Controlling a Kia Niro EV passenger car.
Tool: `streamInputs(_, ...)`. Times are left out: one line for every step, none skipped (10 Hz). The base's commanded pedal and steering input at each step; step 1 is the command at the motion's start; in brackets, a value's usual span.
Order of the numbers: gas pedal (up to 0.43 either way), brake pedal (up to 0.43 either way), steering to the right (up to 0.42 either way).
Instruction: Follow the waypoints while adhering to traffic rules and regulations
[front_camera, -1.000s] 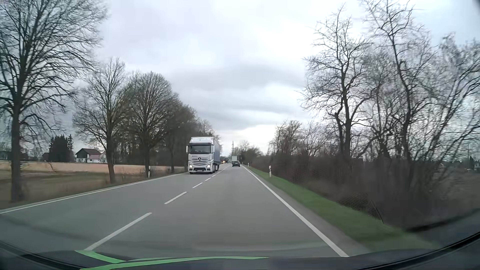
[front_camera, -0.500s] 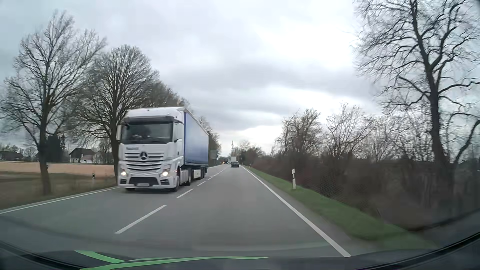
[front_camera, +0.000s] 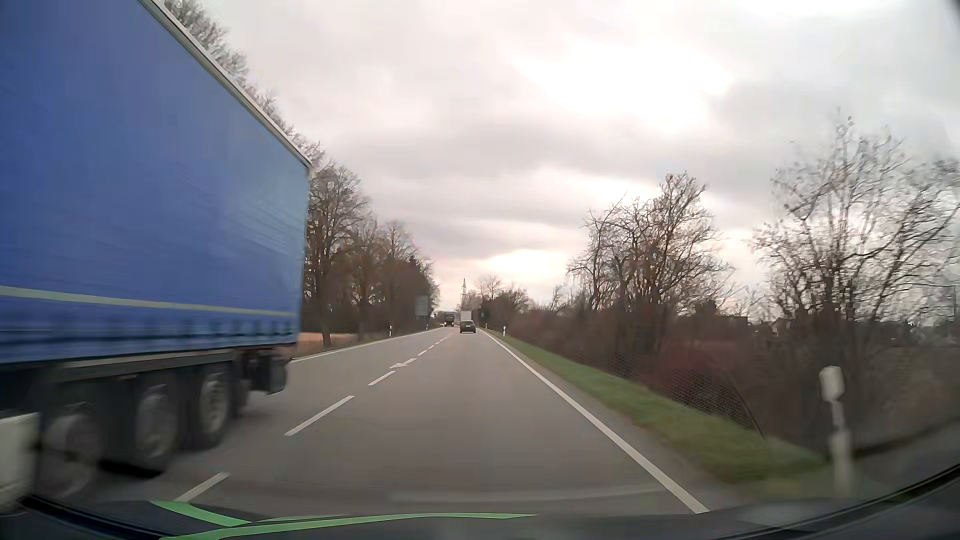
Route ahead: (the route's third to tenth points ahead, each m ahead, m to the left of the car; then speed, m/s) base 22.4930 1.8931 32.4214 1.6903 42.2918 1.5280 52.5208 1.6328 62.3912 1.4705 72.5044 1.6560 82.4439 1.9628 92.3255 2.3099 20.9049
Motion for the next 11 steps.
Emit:
streamInputs(0.197,0.0,0.002)
streamInputs(0.197,0.0,0.002)
streamInputs(0.197,0.0,0.002)
streamInputs(0.197,0.0,0.002)
streamInputs(0.197,0.0,0.002)
streamInputs(0.197,0.0,0.002)
streamInputs(0.197,0.0,0.002)
streamInputs(0.197,0.0,0.002)
streamInputs(0.197,0.0,0.002)
streamInputs(0.197,0.0,0.002)
streamInputs(0.197,0.0,0.002)
